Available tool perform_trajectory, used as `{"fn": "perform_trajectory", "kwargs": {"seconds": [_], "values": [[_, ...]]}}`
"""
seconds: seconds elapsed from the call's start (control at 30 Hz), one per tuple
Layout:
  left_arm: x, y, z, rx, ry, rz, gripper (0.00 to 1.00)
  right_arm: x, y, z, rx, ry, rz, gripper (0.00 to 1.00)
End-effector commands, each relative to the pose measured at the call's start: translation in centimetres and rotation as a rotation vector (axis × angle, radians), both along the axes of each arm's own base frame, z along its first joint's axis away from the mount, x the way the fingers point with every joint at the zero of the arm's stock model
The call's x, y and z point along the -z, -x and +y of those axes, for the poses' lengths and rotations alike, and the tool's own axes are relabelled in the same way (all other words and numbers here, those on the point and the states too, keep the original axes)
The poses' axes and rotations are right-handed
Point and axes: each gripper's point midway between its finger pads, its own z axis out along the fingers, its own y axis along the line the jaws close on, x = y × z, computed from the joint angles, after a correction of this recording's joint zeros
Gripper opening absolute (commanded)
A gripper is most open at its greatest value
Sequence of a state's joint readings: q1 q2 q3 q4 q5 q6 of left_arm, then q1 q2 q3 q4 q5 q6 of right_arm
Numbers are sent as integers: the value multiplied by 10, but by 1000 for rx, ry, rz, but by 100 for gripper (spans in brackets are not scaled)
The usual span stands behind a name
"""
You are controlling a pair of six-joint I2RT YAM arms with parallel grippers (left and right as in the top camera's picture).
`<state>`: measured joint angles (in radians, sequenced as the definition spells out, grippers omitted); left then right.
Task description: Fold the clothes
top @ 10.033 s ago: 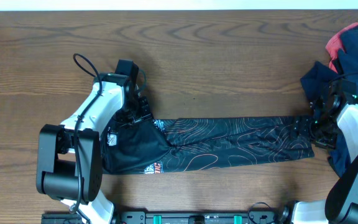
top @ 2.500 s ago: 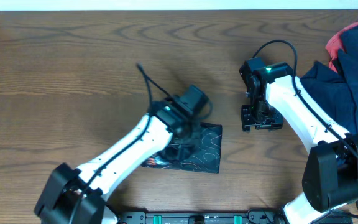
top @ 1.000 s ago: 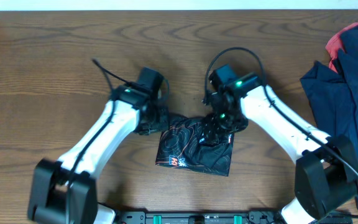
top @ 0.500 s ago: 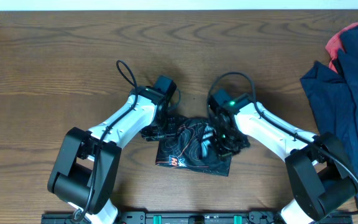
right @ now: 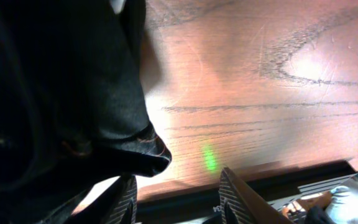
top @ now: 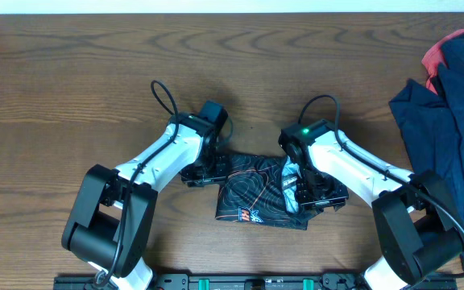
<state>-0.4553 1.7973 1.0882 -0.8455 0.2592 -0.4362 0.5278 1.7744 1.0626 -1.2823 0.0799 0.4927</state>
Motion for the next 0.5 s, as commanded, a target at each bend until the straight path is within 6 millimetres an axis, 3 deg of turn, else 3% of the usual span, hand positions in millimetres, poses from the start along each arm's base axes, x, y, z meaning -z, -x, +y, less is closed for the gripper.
{"fn": "perform_trajectory", "kwargs": {"seconds": [0.0,0.1,0.27,0.47], "values": [[1,-1,5,7,-16,-4,47,-2,-4,-3,41,27,-32,39],[-3,-11,9,-15,-13,-30,47,-17,-19,6,42,-27,-104,40],[-3,-16,11,-29,-6,-43,47,-49,-55,59,-69,-345,-250,41],[-2,-16,10,-28,-6,-43,47,-43,-65,87,-65,-467,-274,37]]}}
